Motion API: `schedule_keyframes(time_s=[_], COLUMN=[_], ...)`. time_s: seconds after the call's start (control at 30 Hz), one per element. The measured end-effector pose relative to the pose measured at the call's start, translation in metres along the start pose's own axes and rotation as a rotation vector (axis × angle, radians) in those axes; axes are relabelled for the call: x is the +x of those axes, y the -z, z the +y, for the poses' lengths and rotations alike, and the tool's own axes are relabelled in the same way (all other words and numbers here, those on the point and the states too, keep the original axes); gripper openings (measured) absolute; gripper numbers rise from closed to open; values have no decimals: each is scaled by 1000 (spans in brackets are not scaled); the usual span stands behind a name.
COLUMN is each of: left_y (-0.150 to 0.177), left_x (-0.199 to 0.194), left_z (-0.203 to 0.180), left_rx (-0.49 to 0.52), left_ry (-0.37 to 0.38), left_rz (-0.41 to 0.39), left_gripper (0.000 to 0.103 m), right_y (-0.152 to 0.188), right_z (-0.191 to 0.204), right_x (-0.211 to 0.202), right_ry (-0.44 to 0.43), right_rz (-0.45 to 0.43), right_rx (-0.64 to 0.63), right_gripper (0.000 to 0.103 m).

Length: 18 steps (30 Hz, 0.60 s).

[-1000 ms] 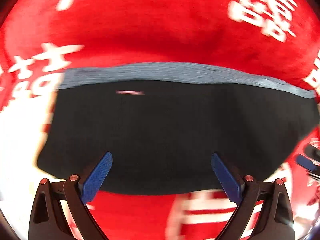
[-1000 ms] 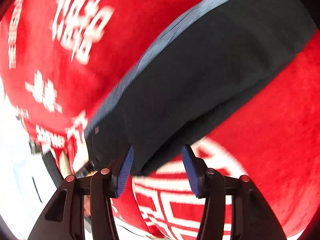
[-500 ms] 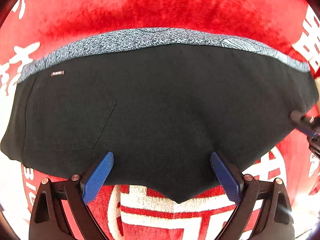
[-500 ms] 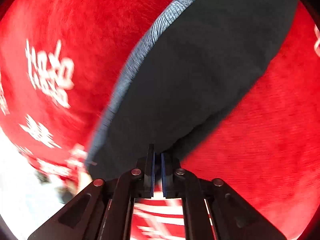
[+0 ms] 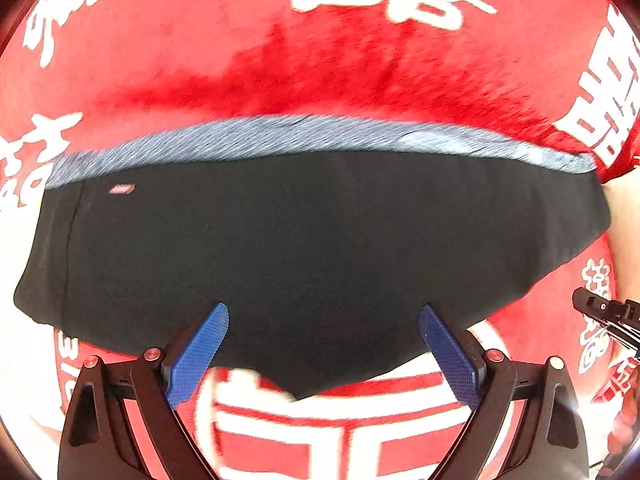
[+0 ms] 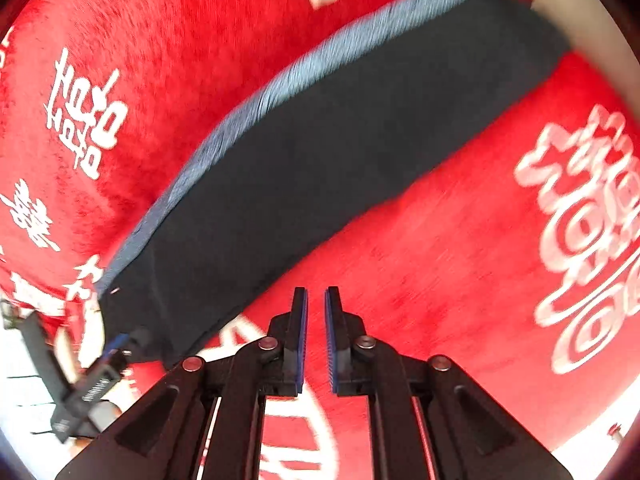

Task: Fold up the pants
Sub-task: 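Release the trousers with the right gripper and flatten the fold with both grippers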

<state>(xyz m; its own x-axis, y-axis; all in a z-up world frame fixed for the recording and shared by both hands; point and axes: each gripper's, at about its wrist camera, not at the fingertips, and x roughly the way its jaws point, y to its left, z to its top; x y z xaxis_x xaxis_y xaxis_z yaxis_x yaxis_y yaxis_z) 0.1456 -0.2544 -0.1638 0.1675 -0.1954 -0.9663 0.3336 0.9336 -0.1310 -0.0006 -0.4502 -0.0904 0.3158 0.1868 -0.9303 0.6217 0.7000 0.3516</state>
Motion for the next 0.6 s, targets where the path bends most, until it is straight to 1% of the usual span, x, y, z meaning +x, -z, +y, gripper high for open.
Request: schedule_keyframes(time_s=[0.07,0.13,0.17,0.2,0.23,0.27,0.3,0.33,0.37,0.4,0.43,0.47,0.53,0.6], left_y=[-8,-15,-17,-17,-17,-19,-13,-9,-6,-6,-5,-7,-9,-11], left_x=[8,20,29,34,41,51,61,62,62,62,60,61,58,58], left_z=[-16,-35,-46,-53,-52,-62,-65,-64,-62,-62,-60,-60,-59,-56], left_rx=[1,-5,-1,6,11,18,21,14,6,3,3,5,15,17], left_ry=[10,11,-4,-25,-41,-53,-69,-73,-67,-61,-59,-61,-74,-85], left_rz=[0,3,2,10,25,52,79,57,39,42,49,60,59,57], left_gripper=[98,98,98,98,98,98,100,102,103,103,103,103,103,103], right_y=[-14,-28,-37,-42,-47,-51,-52,-51,-48,-46,-44,-44,-46,-51], right_z=[-1,5,10,13,16,19,22,22,17,10,3,-3,-13,-34], right_x=[-9,-8,-4,2,9,15,23,32,45,49,45,42,38,26], right_ry=[39,59,71,82,102,126,161,212,273,267,235,237,275,299], right_rz=[-45,-60,-67,-65,-60,-59,-58,-47,-13,-8,-38,-25,-10,-11], right_rx=[-62,-119,-157,-187,-224,-264,-319,-371,-414,-419,-411,-400,-366,-278], right_gripper=[10,11,20,34,40,47,47,47,46,44,44,44,45,45])
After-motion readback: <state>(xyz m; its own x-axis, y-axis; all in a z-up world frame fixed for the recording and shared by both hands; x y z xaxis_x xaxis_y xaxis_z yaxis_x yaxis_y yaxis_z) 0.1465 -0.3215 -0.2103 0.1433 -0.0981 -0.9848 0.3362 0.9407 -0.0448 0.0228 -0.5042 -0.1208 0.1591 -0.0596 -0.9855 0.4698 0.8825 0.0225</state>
